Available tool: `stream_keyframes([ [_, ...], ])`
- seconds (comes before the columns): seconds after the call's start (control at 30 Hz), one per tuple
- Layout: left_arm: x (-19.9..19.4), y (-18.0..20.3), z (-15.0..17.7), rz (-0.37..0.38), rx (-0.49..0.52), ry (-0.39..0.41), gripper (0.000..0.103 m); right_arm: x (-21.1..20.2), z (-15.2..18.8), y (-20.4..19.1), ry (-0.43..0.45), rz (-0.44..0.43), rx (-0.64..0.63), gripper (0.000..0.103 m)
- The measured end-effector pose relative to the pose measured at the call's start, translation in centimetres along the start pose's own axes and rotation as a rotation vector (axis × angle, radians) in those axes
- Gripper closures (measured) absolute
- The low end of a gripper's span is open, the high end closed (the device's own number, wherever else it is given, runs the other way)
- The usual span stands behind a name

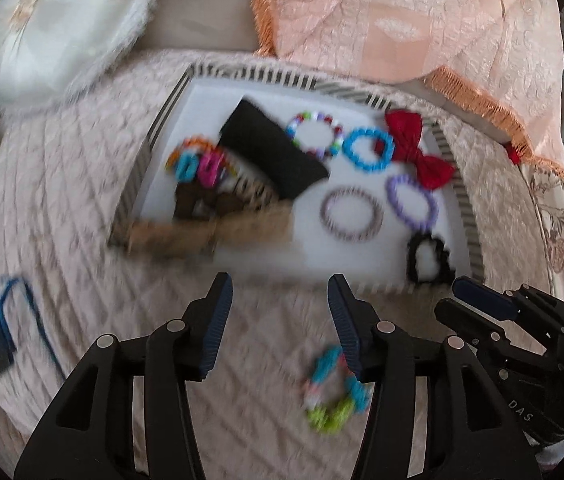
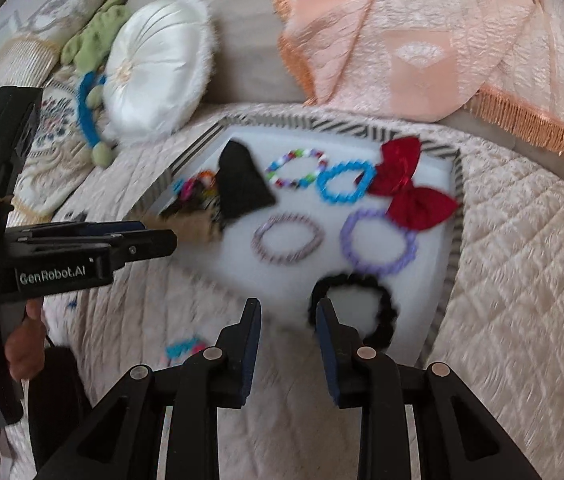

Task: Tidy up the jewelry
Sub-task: 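Withdraw both tools and move the left tool to the flower-bead strand, then grasp the cyan and green flower-bead strand with the left tool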

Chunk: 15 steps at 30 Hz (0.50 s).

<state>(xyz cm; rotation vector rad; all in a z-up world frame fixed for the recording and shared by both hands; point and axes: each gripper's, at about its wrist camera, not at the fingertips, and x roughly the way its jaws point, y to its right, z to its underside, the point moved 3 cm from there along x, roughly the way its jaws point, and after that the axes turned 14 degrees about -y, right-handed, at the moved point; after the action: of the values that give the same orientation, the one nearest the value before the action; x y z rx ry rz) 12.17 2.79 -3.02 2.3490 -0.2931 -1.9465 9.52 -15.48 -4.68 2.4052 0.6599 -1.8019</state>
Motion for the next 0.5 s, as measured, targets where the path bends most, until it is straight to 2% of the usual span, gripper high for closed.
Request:
stream_keyframes([
  [0.13, 1.4, -0.7, 3.2, 0.024, -0.001, -0.058, 0.053, 1.4, 2.3, -1.5, -0.045, -0.030, -0.018, 0.076],
  [0.23, 2.0, -0.7, 4.3, 0.030, 0.008, -0.072, 0.053, 2.0, 3.7, -2.0, -0.067, -0.040, -0.020, 0.076],
  [0.43, 3.6, 0.6, 5.1, 0.038, 0.051, -0.104, 0.053, 1.6, 5.2, -2.0, -0.066, -0.046, -0.004, 0.076],
  [0.5, 4.3, 1.1, 5.0, 0.011, 0.063, -0.111, 0.054, 1.2, 5.3, -1.9, -0.063, -0.046, 0.000, 0.076],
])
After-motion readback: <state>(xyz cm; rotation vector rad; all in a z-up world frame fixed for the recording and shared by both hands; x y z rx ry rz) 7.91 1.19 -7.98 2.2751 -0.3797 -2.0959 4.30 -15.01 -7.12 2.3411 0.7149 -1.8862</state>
